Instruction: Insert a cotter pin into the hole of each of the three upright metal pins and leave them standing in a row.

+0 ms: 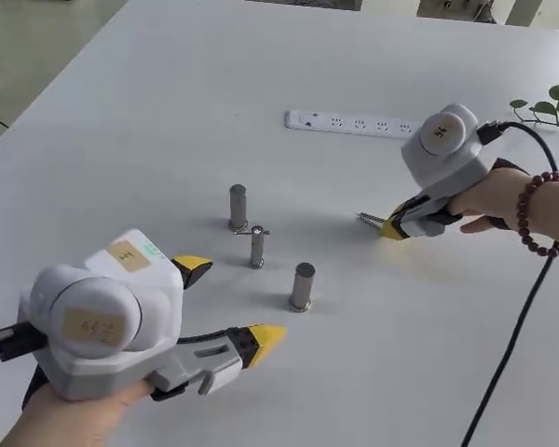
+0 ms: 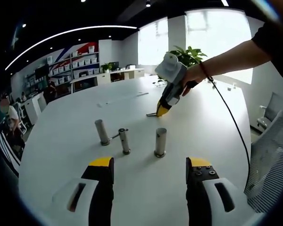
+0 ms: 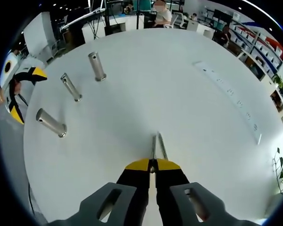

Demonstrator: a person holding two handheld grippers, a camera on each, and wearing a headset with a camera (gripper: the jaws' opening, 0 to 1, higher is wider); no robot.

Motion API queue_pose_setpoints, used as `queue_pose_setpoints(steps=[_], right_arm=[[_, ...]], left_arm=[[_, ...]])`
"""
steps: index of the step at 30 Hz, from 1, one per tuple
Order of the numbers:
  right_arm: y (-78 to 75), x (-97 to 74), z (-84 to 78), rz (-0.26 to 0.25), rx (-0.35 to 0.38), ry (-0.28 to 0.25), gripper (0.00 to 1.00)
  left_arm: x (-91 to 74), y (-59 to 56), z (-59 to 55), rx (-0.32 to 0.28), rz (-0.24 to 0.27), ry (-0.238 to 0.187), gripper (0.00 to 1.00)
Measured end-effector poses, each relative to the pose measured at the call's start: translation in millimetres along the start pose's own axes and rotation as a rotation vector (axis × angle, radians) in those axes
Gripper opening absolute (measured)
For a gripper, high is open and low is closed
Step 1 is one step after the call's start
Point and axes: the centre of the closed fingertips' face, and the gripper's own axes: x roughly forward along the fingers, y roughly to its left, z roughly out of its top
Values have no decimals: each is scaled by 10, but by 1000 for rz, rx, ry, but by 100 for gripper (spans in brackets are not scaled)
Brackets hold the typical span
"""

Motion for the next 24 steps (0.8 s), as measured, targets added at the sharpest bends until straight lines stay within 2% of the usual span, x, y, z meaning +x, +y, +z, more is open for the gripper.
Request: queue_pose_setpoints(steps=[5,8,10,13,17,21,24], right_arm=[[-36,7,-9,-1,-35,23,0],[-2,-6,5,-15,-80,24,0],[9,-22,13,-19,-63,20,0],[4,-52,44,-35,-64,7,0],[84,-123,91,-40,-102,-10,0],[217,-199,156,-31,-148,-37,0],[345,-283,235,-25,-204,-63,0]], left_arm=[[-13,9,1,0,3,1,61],[-24,7,20,-5,1,-3,60],[-33,-3,50,-25,-6,-19,60],[-42,-10,56,-25,-8,-17,59],[-64,-9,76,-18,-9,-15,58],[-80,-30,83,-49,-29,-18,55],[-95,-36,88,-33,-35,-8,53]])
